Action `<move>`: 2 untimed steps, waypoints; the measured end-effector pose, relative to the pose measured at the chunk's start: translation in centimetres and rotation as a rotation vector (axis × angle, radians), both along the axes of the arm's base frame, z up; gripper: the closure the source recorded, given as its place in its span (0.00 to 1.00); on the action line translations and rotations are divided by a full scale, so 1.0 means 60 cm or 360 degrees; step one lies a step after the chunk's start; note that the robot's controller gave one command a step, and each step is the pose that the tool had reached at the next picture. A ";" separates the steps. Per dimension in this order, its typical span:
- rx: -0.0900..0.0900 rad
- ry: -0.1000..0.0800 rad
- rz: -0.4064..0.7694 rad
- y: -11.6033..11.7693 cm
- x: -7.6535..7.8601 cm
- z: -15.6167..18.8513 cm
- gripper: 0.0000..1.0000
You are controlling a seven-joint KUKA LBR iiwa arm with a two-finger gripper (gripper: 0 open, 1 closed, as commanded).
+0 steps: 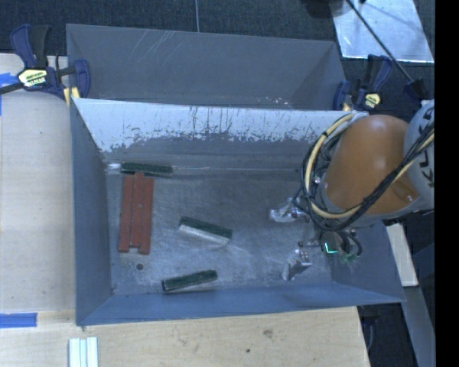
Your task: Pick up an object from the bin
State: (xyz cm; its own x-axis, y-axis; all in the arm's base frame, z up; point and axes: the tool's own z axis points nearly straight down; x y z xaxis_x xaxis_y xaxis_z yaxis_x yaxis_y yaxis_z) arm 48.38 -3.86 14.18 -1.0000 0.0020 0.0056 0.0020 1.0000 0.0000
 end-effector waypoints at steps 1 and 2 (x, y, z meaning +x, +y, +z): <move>-0.0001 -0.0013 0.0002 0.000 0.003 0.006 0.00; -0.0003 -0.0021 0.0102 0.049 0.037 -0.056 0.00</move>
Offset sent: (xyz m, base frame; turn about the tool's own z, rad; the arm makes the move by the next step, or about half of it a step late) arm 0.0353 0.0602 -0.0718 -0.1244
